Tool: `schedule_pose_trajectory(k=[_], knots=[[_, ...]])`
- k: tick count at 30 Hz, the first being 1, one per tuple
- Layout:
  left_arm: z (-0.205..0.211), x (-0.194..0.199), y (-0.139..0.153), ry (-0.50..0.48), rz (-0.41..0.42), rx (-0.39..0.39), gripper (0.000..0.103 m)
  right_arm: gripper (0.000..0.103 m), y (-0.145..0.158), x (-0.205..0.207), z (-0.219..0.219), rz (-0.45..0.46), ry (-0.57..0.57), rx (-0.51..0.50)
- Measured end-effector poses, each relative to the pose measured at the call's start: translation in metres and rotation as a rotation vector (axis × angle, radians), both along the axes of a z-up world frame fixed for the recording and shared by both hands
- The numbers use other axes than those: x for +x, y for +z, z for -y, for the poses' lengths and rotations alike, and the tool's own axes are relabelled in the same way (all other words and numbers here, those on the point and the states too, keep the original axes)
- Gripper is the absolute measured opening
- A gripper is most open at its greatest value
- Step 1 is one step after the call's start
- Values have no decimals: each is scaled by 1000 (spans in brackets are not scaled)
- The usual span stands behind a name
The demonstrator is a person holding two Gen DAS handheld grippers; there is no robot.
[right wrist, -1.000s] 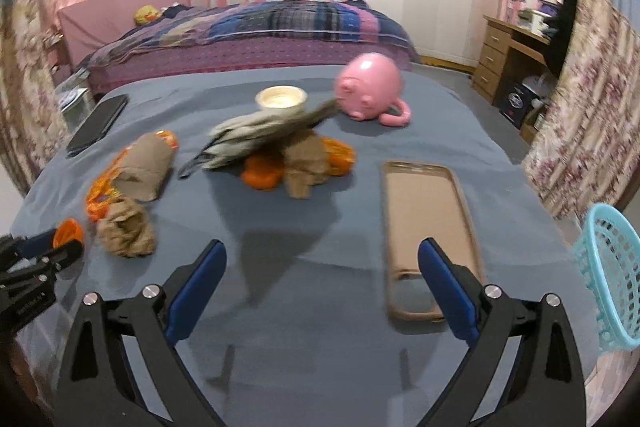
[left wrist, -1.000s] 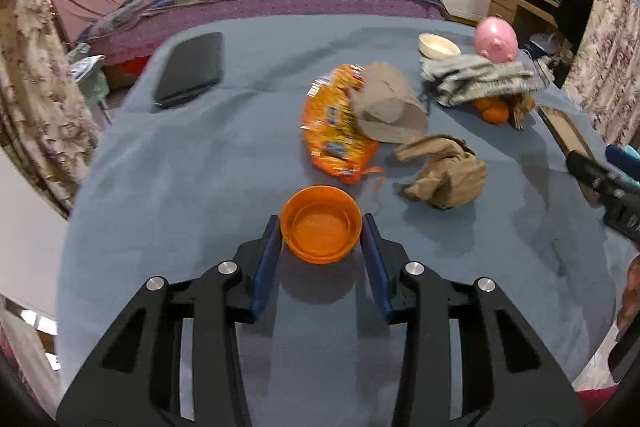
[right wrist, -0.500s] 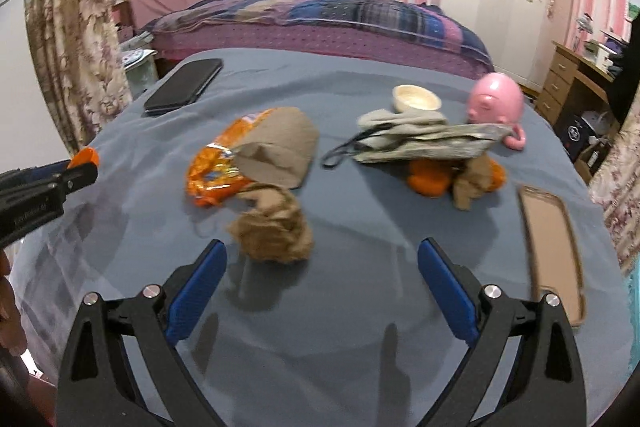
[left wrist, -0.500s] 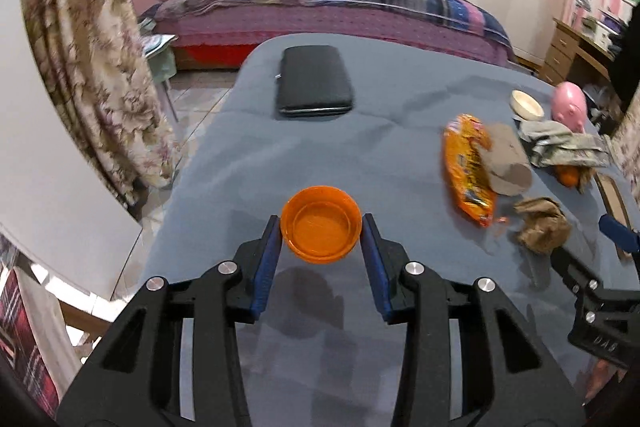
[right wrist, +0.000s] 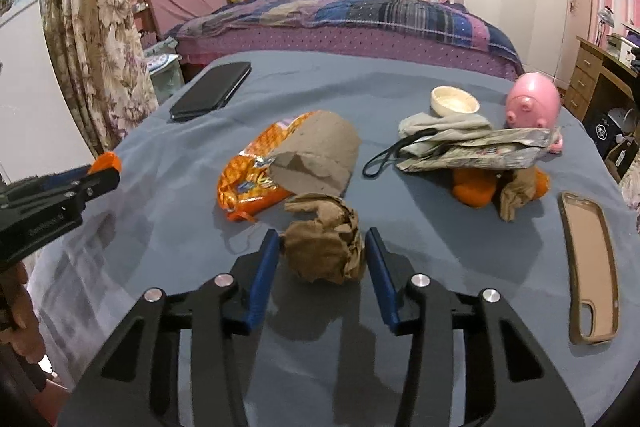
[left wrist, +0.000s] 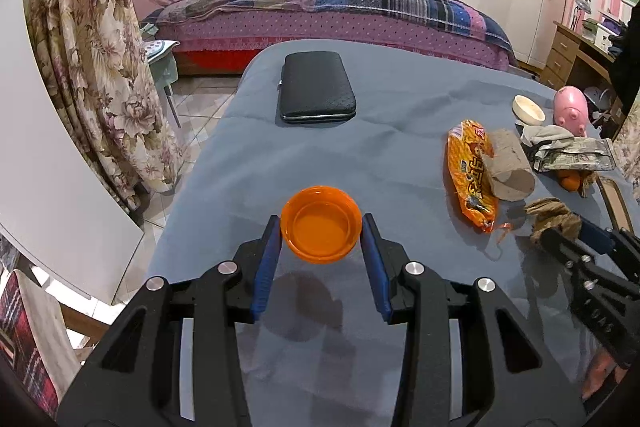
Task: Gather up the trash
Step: 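Grasp the orange bottle cap with the left gripper while the right grasps the brown paper bag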
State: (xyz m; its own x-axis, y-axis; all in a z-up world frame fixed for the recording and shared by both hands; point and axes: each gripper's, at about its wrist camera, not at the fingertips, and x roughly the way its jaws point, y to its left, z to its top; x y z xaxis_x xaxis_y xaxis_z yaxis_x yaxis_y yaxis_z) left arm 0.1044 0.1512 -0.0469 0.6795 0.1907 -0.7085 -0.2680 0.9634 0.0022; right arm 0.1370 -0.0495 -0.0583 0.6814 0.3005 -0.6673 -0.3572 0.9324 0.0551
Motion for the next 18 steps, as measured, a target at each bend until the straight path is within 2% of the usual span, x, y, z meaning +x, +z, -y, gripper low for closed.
schedule_pose_trajectory(k=[3,4,5,9,18], knots=[[2,0,0,1,5,-6,39,43,2,-6,9,25,-22,-16],[4,0,1,-2,10,-2,39,31,3,-9,14,38,-31,-29],[6,-1,2,-4,14,2,39,29,4,-10,17,45,-36,-39],[17,-4,5,-22,40,30,39,29,17,-14,35,95,-58,-59],[38,-6,6,-48,38,86,39,29,24,-12,65,95,-94,8]])
